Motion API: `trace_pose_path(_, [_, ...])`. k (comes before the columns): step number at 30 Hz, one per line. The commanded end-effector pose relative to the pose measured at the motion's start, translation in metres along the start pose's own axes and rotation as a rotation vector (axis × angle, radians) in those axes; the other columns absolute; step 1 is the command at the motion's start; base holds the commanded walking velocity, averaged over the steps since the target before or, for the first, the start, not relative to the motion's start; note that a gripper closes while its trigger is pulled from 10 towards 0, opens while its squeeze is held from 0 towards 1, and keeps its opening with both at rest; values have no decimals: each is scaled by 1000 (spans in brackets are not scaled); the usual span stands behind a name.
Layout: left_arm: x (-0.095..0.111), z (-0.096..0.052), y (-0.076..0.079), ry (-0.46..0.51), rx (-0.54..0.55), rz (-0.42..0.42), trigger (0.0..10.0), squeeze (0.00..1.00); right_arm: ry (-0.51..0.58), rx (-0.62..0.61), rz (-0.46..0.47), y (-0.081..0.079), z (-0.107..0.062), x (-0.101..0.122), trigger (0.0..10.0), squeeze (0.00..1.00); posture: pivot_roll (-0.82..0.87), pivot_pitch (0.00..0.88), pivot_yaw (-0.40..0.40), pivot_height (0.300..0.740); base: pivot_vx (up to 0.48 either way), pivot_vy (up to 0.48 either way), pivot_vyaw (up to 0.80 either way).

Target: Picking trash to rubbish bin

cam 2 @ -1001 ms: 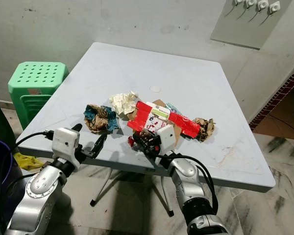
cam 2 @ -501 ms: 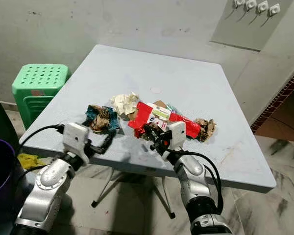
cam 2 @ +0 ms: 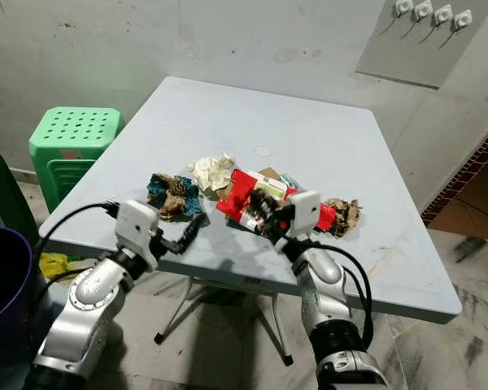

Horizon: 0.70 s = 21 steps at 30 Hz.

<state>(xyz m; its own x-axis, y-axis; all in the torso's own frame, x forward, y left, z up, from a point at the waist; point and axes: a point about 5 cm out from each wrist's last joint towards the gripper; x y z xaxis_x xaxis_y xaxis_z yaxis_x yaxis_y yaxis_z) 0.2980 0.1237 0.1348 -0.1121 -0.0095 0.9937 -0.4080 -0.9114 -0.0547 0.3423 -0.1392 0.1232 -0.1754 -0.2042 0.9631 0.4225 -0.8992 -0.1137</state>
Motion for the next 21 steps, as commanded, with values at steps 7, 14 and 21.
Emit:
trace_pose_path(7, [3,4,-29,3,215,-47,10000,0,42,-276,-93,27,-7,22,10000,0,54,0,-106,740,0,0,0])
trace_pose_path(14, [0,6,-37,-7,280,-89,10000,0,-8,-322,-143,23,-17,15,10000,0,40,0,-101,740,0,0,0])
trace_pose_path(21, [1,13,-39,-7,275,-91,10000,0,-30,-340,-149,15,-21,11,10000,0,28,0,-93,740,0,0,0])
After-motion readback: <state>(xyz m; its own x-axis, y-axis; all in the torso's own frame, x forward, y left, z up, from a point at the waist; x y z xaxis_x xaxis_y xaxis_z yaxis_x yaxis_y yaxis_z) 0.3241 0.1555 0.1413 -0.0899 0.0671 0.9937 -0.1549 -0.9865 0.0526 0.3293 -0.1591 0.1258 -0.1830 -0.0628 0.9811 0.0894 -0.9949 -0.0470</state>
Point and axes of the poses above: a point about 5 cm out from each wrist's last joint towards the gripper, its own z axis pointing out of the wrist towards the gripper, its own x axis along the axis of the wrist's last joint, y = z × x, and after that the axes turned 3 degrees about -z, right-handed
